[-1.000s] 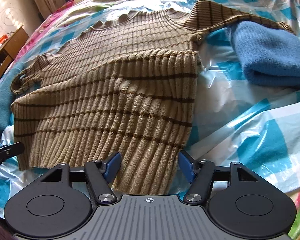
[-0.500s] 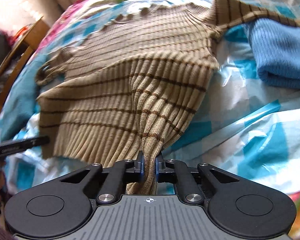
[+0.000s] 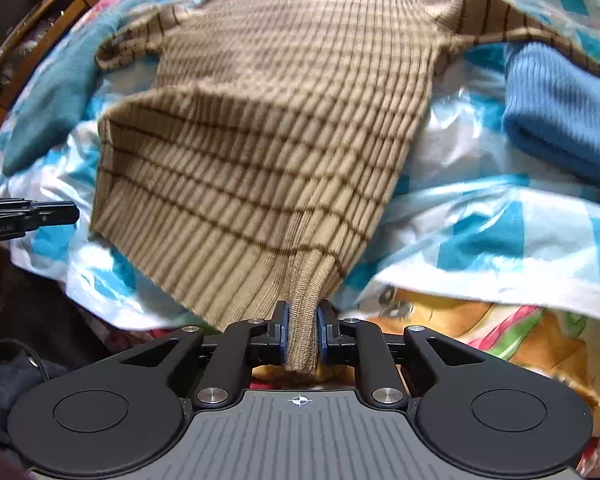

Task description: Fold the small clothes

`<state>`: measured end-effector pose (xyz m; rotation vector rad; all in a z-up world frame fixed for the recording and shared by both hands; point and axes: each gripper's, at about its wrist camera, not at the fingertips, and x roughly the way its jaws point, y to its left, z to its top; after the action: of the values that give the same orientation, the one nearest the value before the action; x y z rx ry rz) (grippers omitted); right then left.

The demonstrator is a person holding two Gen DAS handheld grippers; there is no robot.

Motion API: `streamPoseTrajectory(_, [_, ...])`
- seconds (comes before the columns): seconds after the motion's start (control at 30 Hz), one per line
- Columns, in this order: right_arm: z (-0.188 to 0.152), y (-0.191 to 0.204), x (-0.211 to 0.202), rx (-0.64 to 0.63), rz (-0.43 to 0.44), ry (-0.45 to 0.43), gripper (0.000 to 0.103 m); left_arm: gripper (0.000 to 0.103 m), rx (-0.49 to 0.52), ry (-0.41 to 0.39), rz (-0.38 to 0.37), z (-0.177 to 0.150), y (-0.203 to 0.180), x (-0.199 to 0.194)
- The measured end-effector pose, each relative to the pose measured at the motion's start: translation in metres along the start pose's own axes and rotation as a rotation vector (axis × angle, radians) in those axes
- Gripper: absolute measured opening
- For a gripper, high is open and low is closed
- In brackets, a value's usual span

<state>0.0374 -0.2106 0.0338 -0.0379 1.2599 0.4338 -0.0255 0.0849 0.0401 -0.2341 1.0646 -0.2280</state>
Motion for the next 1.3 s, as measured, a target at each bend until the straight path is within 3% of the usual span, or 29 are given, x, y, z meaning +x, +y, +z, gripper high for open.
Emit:
streamPoseTrajectory(0.17, [0.016,-0.021,-0.017,0.095,0.005,-0.137,0.02,0.014,0.065,-0.058,-0.03,0.025,-0.021,0.014])
streamPoseTrajectory(0.23, [0.02,-0.032,-0.02,0.129,-0.016,-0.185,0.021,0.018,0.078,-0.022,-0.012,0.026,-0.025,0.033])
streamPoseTrajectory(0.33, [0.026,-0.06,-0.025,0.223,-0.048,-0.258,0.021,0.018,0.077,0.091,0.072,0.013,-0.019,0.065])
streamPoseTrajectory(0.43, [0.034,-0.094,-0.03,0.324,-0.083,-0.339,0.024,0.018,-0.009,0.164,0.078,-0.001,-0.004,0.076])
streamPoseTrajectory(0.53, [0.045,-0.13,-0.032,0.412,-0.123,-0.414,0.025,0.018,-0.031,0.107,0.061,0.006,-0.009,0.062])
streamPoseTrajectory(0.67, [0.066,-0.18,-0.033,0.522,-0.173,-0.508,0.026,0.019,0.032,-0.002,0.004,0.036,-0.039,0.053])
streamPoseTrajectory(0.8, [0.085,-0.234,-0.031,0.637,-0.219,-0.592,0.026,0.019,0.076,-0.047,-0.08,0.073,-0.076,0.077])
streamPoseTrajectory(0.93, [0.101,-0.291,-0.019,0.756,-0.21,-0.615,0.036,0.02,0.153,-0.085,-0.128,0.108,-0.121,0.115])
streamPoseTrajectory(1.03, [0.107,-0.331,-0.005,0.846,-0.228,-0.627,0.041,0.02,0.195,-0.079,-0.153,0.126,-0.146,0.141])
streamPoseTrajectory(1.13, [0.103,-0.366,0.012,0.97,-0.147,-0.646,0.053,0.02,0.213,-0.055,-0.179,0.137,-0.164,0.163])
streamPoseTrajectory(1.3, [0.107,-0.392,0.029,1.027,-0.068,-0.707,0.053,0.021,0.236,-0.014,-0.187,0.137,-0.181,0.188])
